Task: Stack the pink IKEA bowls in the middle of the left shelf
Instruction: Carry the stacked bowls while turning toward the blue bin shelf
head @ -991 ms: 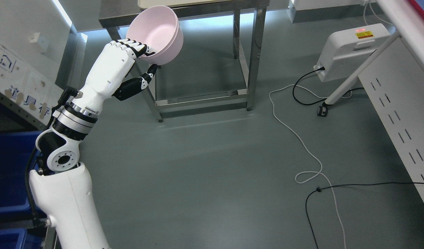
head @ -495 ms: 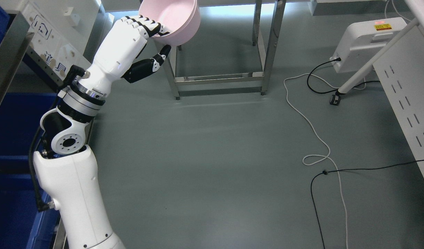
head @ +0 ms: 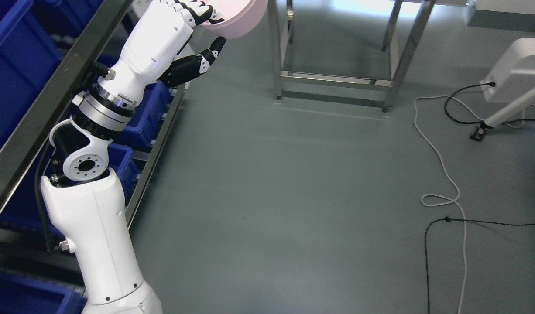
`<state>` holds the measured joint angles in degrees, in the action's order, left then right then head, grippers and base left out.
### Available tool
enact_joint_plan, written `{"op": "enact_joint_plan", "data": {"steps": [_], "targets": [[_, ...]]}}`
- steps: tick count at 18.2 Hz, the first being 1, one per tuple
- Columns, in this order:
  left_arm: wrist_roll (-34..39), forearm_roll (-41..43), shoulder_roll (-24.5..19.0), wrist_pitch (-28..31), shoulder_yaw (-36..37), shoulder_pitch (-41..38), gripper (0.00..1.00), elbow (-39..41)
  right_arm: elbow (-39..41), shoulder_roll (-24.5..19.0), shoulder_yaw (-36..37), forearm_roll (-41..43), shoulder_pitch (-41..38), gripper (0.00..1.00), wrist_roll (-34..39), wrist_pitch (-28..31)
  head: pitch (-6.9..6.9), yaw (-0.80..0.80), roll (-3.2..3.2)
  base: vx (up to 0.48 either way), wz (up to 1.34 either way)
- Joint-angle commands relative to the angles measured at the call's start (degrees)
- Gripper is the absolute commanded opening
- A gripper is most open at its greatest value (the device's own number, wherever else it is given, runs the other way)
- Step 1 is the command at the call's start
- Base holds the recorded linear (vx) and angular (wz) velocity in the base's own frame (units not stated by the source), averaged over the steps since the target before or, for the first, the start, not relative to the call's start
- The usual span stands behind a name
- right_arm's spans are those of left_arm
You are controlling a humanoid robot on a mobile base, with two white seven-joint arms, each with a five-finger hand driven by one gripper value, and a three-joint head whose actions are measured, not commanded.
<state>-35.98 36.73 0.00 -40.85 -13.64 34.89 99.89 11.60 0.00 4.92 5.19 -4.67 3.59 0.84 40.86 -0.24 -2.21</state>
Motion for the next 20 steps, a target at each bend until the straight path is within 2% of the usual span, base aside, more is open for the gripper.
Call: {"op": "enact_joint_plan", "data": {"steps": [1, 7, 9, 14, 17, 20], "targets": [[-0.2, -1.0, -1.0, -0.5, -1.7, 1.3, 0.02, 1.2, 0.0, 1.0, 0.0, 0.0, 0.0, 1.0, -0.2, 0.0, 0.0, 0.0, 0.0, -0.254, 0.53], [-0.3, -0.3, -1.0, 6.1, 10.7, 9.5, 0.02, 0.8, 0.0, 1.0, 0.0, 0.0, 0.0, 1.0, -0.1, 0.0, 0.0, 0.0, 0.0, -0.231, 1.01], [-1.0, 1.5, -1.0, 8.3, 9.6, 9.6, 0.02, 0.2, 0.0, 1.0, 0.0, 0.0, 0.0, 1.0, -0.2, 0.0, 0.0, 0.0, 0.0, -0.134, 1.29], [-1.9, 1.9, -1.0, 9.6, 9.2, 11.6, 0.03, -0.9, 0.0, 1.0, 0.0, 0.0, 0.0, 1.0, -0.1, 0.0, 0.0, 0.0, 0.0, -0.039, 1.15], [-2.9, 6.0, -1.0, 9.9, 9.8, 12.5, 0.03, -3.2, 0.0, 1.0, 0.0, 0.0, 0.0, 1.0, -0.1, 0.0, -0.01, 0.0, 0.0, 0.057, 0.81], [-5.8, 6.4, -1.0, 10.1, 9.8, 14.4, 0.03, -7.9, 0.0, 1.0, 0.0, 0.0, 0.0, 1.0, -0.1, 0.0, -0.01, 0.0, 0.0, 0.09, 0.6]]}}
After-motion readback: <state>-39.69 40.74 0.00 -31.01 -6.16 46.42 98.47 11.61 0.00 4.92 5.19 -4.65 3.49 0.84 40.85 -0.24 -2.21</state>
